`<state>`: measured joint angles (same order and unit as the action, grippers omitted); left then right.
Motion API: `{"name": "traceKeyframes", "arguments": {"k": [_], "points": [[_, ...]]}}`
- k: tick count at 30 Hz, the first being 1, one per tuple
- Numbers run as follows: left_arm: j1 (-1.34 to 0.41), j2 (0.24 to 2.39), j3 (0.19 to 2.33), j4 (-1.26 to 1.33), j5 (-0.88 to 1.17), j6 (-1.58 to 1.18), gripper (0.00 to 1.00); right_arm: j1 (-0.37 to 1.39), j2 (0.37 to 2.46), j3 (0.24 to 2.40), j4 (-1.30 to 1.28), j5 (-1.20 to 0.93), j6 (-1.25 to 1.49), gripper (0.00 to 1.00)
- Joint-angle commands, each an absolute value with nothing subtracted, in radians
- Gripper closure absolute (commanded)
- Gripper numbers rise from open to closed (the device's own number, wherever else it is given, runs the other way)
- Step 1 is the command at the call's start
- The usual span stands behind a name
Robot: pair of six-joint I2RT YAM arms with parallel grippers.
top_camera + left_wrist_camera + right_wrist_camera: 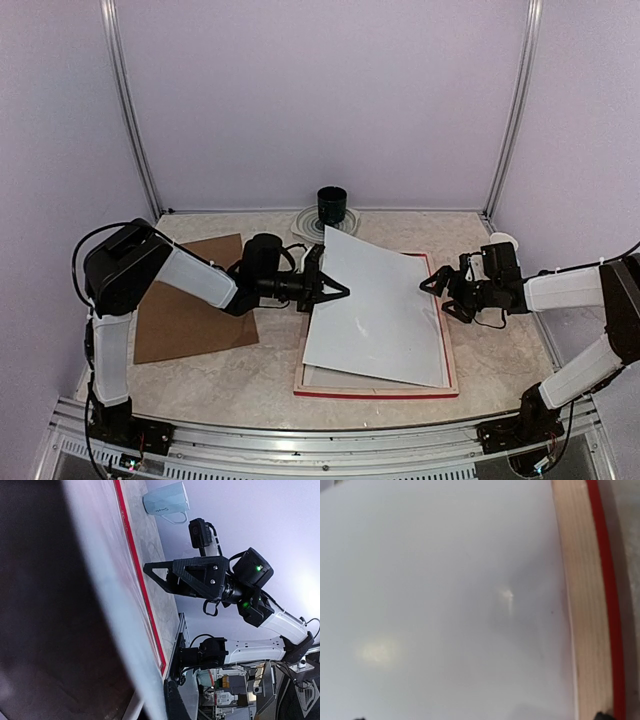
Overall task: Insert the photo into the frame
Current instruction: Place the photo on the mat board.
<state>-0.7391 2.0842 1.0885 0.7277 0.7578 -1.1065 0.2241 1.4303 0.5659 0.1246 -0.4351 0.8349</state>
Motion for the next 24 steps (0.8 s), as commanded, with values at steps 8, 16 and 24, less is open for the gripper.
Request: {"name": "traceKeyframes", "arguments": {"k": [8,16,24], "points": [[-0.752,2.071,1.117,0.663,0.718,-1.032,0.98,0.206,1.443,0.561,0.046,-0.42,0.842,0.01],[-0.755,2.077,1.089,0.678,0.667,-1.046,0.98,0.206,1.447,0.564,0.046,-0.42,0.841,0.01],[-0.764,2.077,1.075,0.678,0.652,-1.049,0.95,0.204,1.445,0.564,0.043,-0.42,0.839,0.01]]}}
